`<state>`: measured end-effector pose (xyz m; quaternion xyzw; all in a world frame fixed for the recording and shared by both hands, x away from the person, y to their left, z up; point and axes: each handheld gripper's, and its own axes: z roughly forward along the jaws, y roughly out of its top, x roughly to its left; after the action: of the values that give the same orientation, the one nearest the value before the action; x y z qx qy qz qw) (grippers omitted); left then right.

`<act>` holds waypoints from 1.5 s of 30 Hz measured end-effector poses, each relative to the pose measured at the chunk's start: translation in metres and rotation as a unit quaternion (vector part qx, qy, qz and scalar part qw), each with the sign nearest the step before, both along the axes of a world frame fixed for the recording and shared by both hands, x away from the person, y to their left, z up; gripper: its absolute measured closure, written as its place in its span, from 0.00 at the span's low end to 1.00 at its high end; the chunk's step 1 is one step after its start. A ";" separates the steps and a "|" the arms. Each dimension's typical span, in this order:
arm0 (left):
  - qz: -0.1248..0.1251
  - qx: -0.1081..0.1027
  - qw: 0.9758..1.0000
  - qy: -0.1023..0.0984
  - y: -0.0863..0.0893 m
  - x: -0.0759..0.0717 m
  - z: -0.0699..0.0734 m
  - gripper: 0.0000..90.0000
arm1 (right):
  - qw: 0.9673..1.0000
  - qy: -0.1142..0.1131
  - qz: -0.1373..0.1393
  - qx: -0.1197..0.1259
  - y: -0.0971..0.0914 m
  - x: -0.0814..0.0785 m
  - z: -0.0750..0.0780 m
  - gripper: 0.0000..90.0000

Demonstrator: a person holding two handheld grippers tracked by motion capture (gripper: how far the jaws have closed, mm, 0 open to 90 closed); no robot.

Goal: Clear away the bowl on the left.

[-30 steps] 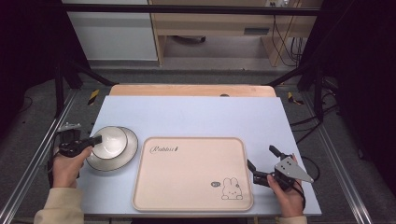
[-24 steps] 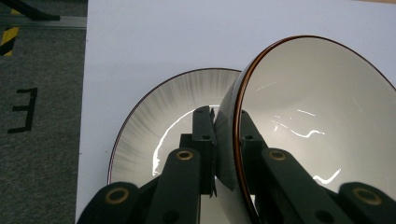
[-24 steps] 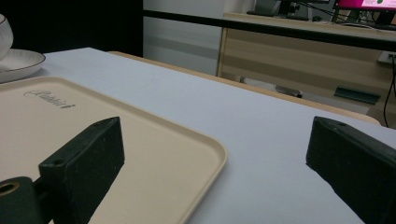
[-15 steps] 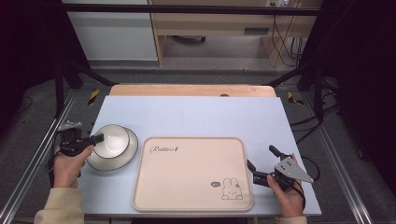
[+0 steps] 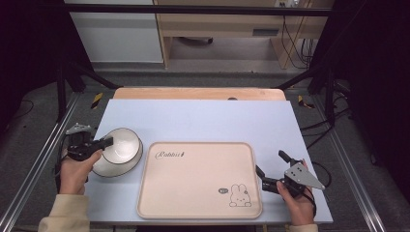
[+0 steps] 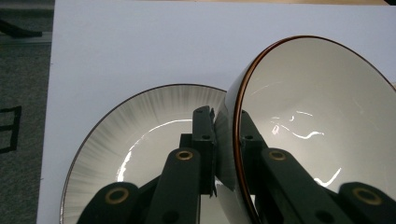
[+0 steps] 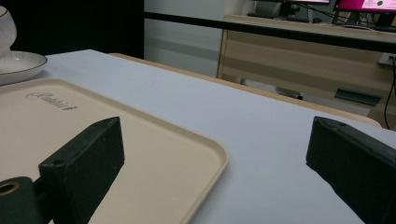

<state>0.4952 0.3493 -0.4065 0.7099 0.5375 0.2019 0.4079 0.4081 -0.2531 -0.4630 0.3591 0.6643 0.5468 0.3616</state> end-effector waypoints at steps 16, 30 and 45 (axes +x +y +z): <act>-0.030 0.004 1.000 0.003 -0.021 0.001 0.001 0.91 | 1.000 -0.012 0.004 0.005 0.002 0.000 0.003 0.03; -0.054 0.007 0.998 0.007 -0.044 0.004 0.010 0.91 | 1.000 0.000 0.006 0.009 0.002 0.006 -0.003 0.03; -0.075 0.003 0.997 0.018 -0.064 0.014 0.031 0.91 | 0.999 -0.029 0.030 0.014 0.011 0.011 0.000 0.03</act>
<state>0.5087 0.2849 -0.3752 0.7528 0.4897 0.1597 0.4098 0.4187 -0.2422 -0.4626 0.3280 0.6562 0.5767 0.3595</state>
